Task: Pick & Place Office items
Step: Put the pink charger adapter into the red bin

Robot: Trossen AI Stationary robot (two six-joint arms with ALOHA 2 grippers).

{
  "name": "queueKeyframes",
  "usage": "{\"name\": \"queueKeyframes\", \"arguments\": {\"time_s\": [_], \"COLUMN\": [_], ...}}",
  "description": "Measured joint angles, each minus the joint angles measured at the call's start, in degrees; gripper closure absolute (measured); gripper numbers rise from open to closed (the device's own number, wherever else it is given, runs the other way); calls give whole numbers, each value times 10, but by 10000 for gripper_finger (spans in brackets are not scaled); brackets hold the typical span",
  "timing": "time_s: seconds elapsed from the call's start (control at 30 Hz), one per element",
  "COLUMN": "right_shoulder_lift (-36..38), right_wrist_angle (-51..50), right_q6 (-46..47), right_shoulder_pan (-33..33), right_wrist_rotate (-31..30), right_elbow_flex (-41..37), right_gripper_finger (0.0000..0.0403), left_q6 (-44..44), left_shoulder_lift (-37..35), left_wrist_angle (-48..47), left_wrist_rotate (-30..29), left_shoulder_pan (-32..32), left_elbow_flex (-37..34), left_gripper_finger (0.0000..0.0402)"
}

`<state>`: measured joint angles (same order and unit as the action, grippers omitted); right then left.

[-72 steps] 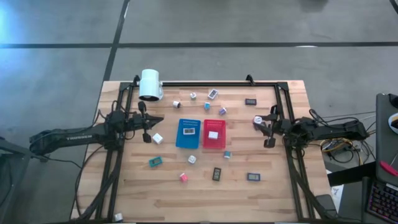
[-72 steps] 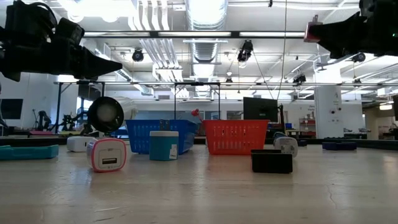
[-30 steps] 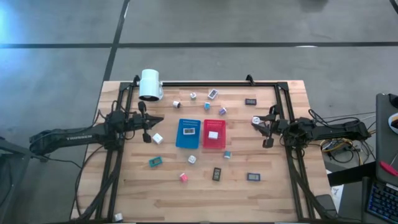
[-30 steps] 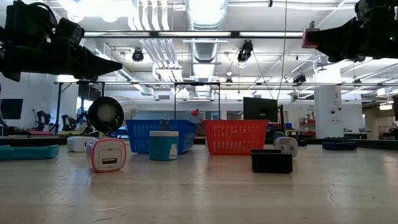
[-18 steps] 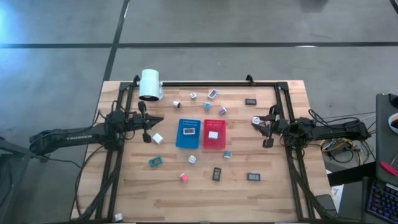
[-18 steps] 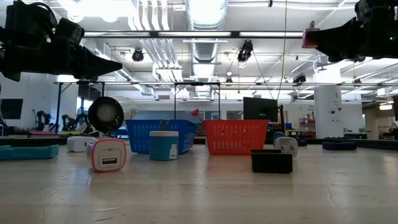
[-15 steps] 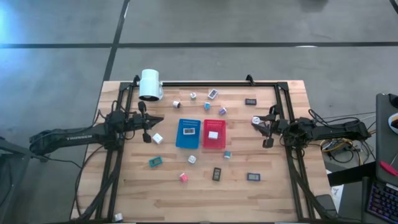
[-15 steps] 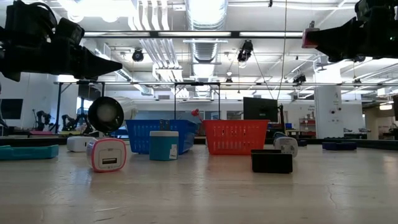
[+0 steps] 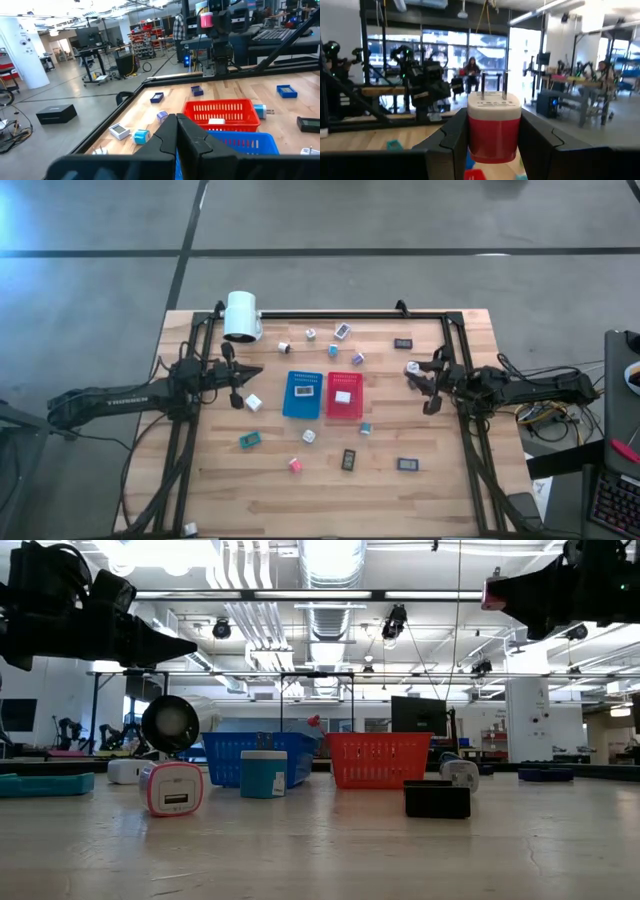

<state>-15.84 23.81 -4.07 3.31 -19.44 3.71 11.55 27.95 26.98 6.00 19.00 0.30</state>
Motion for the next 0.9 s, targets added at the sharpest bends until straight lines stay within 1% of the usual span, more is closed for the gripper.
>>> {"name": "queueKeyframes", "arguments": {"time_s": [0.17, 0.47, 0.63, 0.8, 0.9], "right_shoulder_lift": [-99, -329, -458, -570, -631], "right_wrist_angle": [-7, -9, -16, -83, -102], "right_q6": [24, 37, 21, 9, 11], "right_shoulder_pan": [0, 0, 0, -14, -26], "right_wrist_rotate": [0, -1, -1, -1, -1], "right_elbow_flex": [43, 144, 209, 279, 312], "right_gripper_finger": [276, 276, 276, 276, 276], "left_q6": [-2, -5, -5, -4, -4], "left_shoulder_lift": [0, 0, 0, 0, 0], "left_wrist_angle": [0, 0, 0, 0, 0], "left_wrist_rotate": [0, 0, 0, 0, 0], "left_shoulder_pan": [0, 0, 0, 0, 0], "left_elbow_flex": [0, 0, 0, 0, 0], "left_gripper_finger": [394, 394, 394, 394, 394]}}
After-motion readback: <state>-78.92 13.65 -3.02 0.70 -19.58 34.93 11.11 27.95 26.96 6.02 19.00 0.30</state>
